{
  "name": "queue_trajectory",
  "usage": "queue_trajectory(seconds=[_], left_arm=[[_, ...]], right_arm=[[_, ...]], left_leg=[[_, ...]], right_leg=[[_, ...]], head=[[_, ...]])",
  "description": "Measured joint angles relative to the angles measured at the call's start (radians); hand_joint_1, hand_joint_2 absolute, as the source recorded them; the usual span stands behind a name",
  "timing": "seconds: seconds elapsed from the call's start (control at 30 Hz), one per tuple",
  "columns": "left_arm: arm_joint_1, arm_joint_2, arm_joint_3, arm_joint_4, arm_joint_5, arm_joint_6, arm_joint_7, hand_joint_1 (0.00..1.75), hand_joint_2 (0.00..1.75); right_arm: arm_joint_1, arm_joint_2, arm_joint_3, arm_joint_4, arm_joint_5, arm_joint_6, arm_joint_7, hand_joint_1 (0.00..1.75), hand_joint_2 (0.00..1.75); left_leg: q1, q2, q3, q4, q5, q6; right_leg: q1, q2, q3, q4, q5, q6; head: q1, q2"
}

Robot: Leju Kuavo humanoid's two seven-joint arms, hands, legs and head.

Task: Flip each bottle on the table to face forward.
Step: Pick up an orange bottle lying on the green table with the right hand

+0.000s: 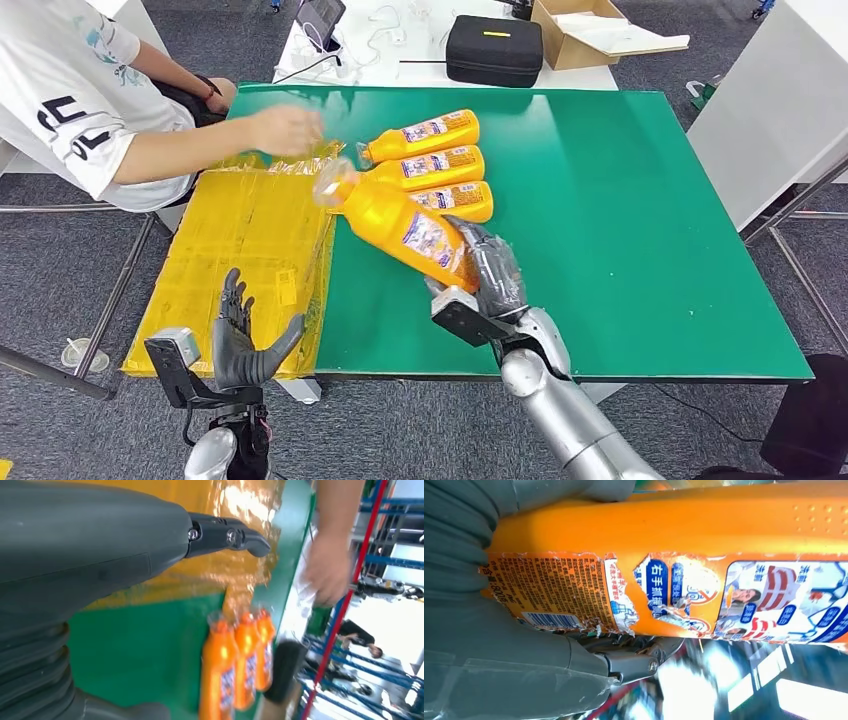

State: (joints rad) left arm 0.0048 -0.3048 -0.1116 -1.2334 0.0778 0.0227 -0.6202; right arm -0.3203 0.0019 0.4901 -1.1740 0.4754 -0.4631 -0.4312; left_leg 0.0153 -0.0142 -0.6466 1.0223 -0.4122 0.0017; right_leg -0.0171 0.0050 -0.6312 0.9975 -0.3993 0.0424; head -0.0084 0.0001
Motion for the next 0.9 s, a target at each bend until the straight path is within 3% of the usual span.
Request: queue_trajectory(seconds=[0.17, 0.37, 0.67, 0.9], left_arm=[[-0.018, 0.006, -0.022, -0.033, 0.106, -0.110, 0.047, 0.00, 1.75], [-0.040, 0.023, -0.061, -0.064, 0.186, -0.212, 0.073, 0.00, 1.75], [-0.049, 0.038, -0.104, -0.077, 0.215, -0.278, 0.089, 0.00, 1.75], [-0.067, 0.043, -0.147, -0.065, 0.212, -0.298, 0.102, 0.00, 1.75]], right_arm=[[0.125, 0.073, -0.137, -0.134, -0.076, -0.058, -0.134, 1.75, 1.75], [0.193, 0.119, -0.203, -0.128, -0.118, 0.019, -0.211, 1.75, 1.75], [0.199, 0.167, -0.213, -0.029, -0.103, 0.104, -0.243, 1.75, 1.75], [0.147, 0.230, -0.135, 0.152, -0.016, 0.093, -0.248, 1.75, 1.75]], left_leg=[[-0.001, 0.000, 0.000, 0.000, 0.000, 0.000], [-0.001, 0.000, 0.000, 0.000, 0.000, 0.000], [0.000, 0.000, 0.000, 0.000, 0.000, 0.000], [0.000, 0.001, 0.000, 0.000, 0.001, 0.000]], right_leg=[[-0.001, 0.000, 0.000, 0.000, 0.000, 0.000], [-0.001, 0.000, 0.000, 0.000, 0.001, 0.000], [0.000, 0.001, 0.000, 0.000, 0.001, 0.000], [0.000, 0.001, 0.000, 0.000, 0.001, 0.000]], head=[[0.000, 0.000], [0.000, 0.000], [0.000, 0.000], [0.000, 0.000]])
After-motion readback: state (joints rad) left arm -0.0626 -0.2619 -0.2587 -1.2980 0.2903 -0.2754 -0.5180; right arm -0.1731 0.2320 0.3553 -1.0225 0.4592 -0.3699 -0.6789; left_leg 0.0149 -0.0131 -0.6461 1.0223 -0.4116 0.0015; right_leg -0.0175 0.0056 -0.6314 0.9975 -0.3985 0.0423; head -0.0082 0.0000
